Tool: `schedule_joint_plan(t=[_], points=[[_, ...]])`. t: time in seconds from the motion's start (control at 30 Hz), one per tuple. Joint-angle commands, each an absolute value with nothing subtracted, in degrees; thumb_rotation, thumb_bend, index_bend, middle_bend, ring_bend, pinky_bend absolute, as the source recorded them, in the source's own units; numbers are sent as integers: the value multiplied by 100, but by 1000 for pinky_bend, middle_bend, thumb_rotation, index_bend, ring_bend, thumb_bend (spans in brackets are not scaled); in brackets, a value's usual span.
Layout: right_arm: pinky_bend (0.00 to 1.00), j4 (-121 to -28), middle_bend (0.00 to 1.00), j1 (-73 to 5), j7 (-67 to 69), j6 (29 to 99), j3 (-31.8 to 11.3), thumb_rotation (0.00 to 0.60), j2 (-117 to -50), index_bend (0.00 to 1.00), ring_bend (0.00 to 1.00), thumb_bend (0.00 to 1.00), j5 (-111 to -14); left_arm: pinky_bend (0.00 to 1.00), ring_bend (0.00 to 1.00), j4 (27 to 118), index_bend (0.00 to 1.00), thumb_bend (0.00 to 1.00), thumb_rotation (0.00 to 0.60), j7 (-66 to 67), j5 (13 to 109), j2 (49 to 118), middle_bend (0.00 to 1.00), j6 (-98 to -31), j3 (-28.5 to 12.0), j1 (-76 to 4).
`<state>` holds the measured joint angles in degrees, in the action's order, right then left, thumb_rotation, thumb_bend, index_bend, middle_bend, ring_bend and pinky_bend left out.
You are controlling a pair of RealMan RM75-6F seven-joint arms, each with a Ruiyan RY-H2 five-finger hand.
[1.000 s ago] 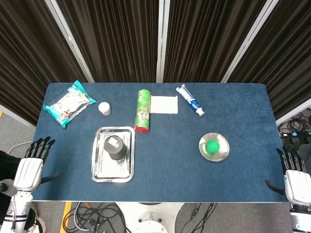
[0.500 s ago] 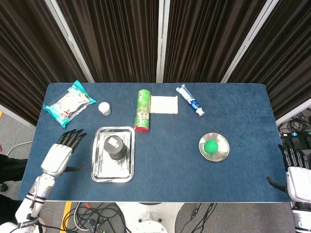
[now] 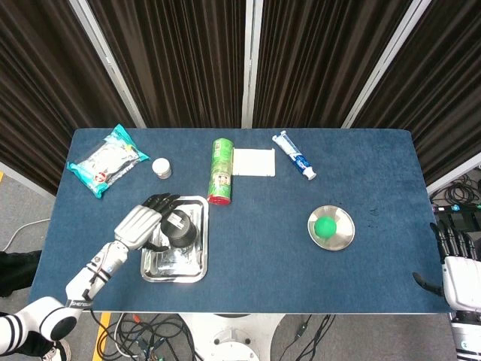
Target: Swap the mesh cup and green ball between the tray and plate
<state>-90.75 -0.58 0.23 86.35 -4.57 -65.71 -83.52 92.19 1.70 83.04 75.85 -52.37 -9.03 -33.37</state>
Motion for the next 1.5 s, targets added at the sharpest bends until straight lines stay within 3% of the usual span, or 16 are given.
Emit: schedule_joint_plan(t=[0.03, 0.27, 0.47, 0.7, 0.83, 0.93, 1.23, 1.5], points=[[0, -9071, 0, -60, 29, 8627, -456, 600, -6566, 0, 0, 58, -8343, 91, 0, 9092, 87, 71, 600, 100, 8197, 7677, 32, -5113, -965, -3488], [0, -9020, 0, -67, 67, 8592, -468, 600, -6572, 0, 0, 57, -8283, 145, 0, 9034, 87, 72, 600, 42, 7959, 7584, 47, -4597, -861, -3790], [0, -8982, 0, -70, 91, 8568, -471, 600, -6586, 0, 0, 58, -8246, 212, 23, 9005, 107, 104, 600, 85, 7906, 7608, 137, -4540, -782, -3905], [0, -8980, 0, -51, 110, 8603, -472, 600, -6574, 0, 0, 58, -8242, 386, 157, 8913, 225, 202, 600, 205, 7778, 7717, 230, -4569, -764, -4011], [0, -8961, 0, -49, 131, 8586, -473, 600, -6578, 0, 0, 57, -8217, 543, 262, 8893, 334, 241, 600, 219, 7840, 7782, 326, -4805, -772, -3991], [0, -8937, 0, -52, 150, 8571, -475, 600, -6590, 0, 0, 58, -8202, 595, 320, 8952, 386, 257, 600, 240, 7907, 7776, 402, -4923, -756, -3995], [0, -8870, 0, -32, 253, 8581, -497, 600, -6604, 0, 0, 58, -8152, 614, 350, 9547, 408, 263, 600, 462, 8077, 7732, 437, -4884, -1070, -4453], [0, -8705, 0, 41, 489, 8644, -496, 600, -6625, 0, 0, 58, -8126, 614, 350, 9148, 407, 263, 600, 909, 7741, 8457, 437, -4336, -1519, -5382]])
